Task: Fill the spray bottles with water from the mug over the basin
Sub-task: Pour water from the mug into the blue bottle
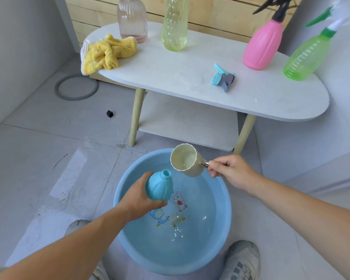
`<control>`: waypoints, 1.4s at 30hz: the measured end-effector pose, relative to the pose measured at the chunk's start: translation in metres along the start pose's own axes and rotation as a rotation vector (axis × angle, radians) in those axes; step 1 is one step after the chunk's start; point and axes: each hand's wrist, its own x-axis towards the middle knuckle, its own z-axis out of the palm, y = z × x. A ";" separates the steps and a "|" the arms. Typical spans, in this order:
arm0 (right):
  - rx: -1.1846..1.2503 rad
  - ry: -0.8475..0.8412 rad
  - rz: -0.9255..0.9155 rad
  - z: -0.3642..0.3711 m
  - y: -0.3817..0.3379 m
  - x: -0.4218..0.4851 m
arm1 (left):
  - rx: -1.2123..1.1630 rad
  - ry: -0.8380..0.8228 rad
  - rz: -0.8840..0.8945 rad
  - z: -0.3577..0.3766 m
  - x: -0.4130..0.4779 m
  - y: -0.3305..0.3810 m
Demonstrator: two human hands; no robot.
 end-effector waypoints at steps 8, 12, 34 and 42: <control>-0.179 0.038 -0.119 -0.009 -0.036 -0.025 | -0.032 0.015 0.030 -0.001 -0.002 0.016; -0.183 0.065 -0.147 -0.006 -0.041 -0.033 | -0.035 0.032 0.043 -0.004 -0.004 0.019; -0.210 0.101 -0.234 0.001 -0.053 -0.035 | -0.053 0.062 0.069 -0.007 -0.004 0.026; -0.229 0.107 -0.273 0.001 -0.054 -0.036 | -0.054 0.057 0.060 -0.007 -0.002 0.025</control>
